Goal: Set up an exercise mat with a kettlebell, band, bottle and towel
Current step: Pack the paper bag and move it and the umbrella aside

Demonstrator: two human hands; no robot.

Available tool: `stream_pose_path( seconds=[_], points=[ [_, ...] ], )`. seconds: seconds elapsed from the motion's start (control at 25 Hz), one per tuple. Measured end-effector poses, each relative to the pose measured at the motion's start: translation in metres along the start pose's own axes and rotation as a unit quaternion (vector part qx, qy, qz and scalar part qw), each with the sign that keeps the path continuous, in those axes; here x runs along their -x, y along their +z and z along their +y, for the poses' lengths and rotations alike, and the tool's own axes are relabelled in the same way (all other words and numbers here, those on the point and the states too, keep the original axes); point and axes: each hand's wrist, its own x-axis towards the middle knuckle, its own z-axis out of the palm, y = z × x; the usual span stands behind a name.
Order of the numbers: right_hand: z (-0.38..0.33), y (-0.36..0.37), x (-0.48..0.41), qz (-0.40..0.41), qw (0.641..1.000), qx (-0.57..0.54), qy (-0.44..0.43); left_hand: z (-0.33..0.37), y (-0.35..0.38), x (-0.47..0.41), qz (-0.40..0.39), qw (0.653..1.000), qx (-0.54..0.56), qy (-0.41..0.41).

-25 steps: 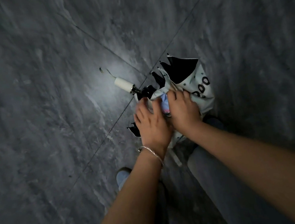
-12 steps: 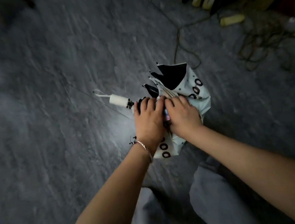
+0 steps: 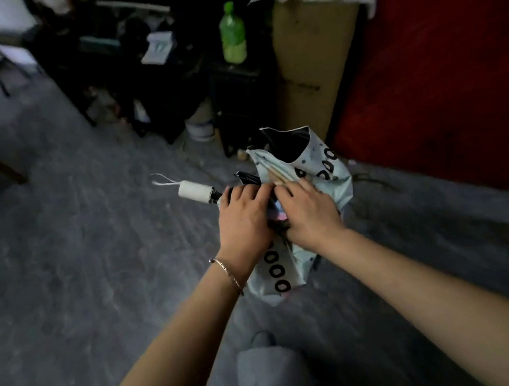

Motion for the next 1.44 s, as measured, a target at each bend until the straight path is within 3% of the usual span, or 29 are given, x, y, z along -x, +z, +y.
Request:
stream_pose_path(
  seconds=[0.28,0.8,1.2,1.44],
  points=[
    [0.193,-0.074,0.045,0.053,0.988,0.043,0.14,0.184,0.035,-0.122,-0.017,0.987,0.045,0.152],
    [0.541,-0.12,0.14,0.046,0.95,0.018,0.307,0.517,0.172,-0.273,-0.076,0.942,0.087,0.314],
    [0.768,-0.124,0.196,-0.011,0.966,0.006,0.26,0.714,0.257,-0.321,-0.165,0.955,0.064,0.24],
    [0.875,-0.099,0.178,-0.061,0.969,-0.018,0.238,0.773,0.331,-0.369,-0.208,0.958,0.063,0.186]
  ],
)
